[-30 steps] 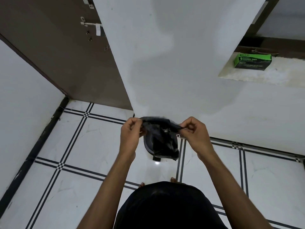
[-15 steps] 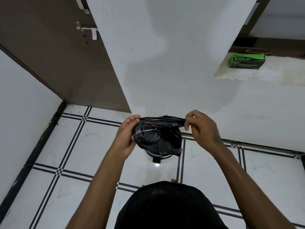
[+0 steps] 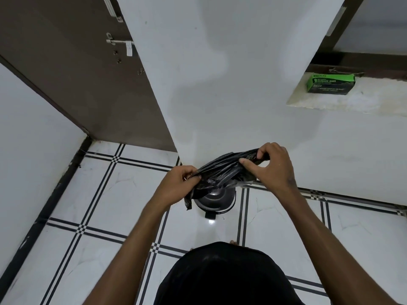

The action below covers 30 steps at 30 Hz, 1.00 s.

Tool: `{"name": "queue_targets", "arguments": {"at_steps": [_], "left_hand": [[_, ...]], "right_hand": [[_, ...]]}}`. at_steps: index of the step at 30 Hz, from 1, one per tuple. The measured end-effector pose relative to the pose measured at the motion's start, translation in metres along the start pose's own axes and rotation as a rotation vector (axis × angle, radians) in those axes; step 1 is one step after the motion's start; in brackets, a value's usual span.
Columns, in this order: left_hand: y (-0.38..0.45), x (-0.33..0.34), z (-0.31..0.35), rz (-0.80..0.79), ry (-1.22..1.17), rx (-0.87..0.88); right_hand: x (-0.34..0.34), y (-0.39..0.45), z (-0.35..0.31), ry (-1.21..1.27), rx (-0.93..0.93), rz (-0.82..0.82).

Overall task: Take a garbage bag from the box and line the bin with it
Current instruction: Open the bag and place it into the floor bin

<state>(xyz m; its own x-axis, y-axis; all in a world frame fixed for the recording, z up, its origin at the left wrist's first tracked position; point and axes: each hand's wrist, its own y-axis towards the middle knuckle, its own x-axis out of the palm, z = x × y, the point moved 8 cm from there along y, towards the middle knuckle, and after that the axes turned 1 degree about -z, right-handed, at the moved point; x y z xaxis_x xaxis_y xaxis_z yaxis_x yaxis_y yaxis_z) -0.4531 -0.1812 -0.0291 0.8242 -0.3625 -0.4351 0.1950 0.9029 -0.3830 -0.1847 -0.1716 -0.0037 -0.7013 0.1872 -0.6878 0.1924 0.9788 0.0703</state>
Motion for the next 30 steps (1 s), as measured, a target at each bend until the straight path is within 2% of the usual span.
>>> {"name": "queue_targets", "arguments": {"at_steps": [2,6,10,15,17,19,21,22,27,30], "left_hand": [[0.000,-0.005,-0.002,0.085,-0.066,-0.045],[-0.002,-0.016,-0.007,0.261,-0.343,-0.145],[-0.007,-0.030,-0.015,0.417,-0.569,-0.213],[-0.004,-0.025,-0.030,0.394,-0.908,-0.313],[-0.002,-0.020,-0.028,0.368,-1.047,-0.316],[-0.002,-0.016,-0.026,0.355,-1.107,-0.306],[-0.002,-0.015,-0.023,0.347,-1.013,-0.291],[-0.002,-0.018,-0.021,0.352,-0.883,-0.268],[-0.010,-0.033,0.004,0.404,0.090,0.018],[-0.016,-0.028,0.013,0.455,0.514,0.081]], "right_hand": [[0.004,-0.002,0.003,-0.007,-0.025,-0.010],[0.013,-0.012,0.001,-0.026,-0.133,-0.095],[0.025,-0.020,-0.001,-0.202,-0.262,-0.161],[0.026,-0.020,0.000,-0.242,-0.313,-0.157],[0.026,-0.019,0.002,-0.222,-0.265,-0.184],[0.026,-0.017,0.011,-0.115,-0.125,-0.218],[0.025,-0.014,0.025,0.022,0.080,-0.241],[0.024,-0.014,0.030,0.075,0.159,-0.234],[0.014,-0.003,0.054,0.151,0.388,-0.139],[0.008,0.001,0.066,0.087,0.416,0.015]]}}
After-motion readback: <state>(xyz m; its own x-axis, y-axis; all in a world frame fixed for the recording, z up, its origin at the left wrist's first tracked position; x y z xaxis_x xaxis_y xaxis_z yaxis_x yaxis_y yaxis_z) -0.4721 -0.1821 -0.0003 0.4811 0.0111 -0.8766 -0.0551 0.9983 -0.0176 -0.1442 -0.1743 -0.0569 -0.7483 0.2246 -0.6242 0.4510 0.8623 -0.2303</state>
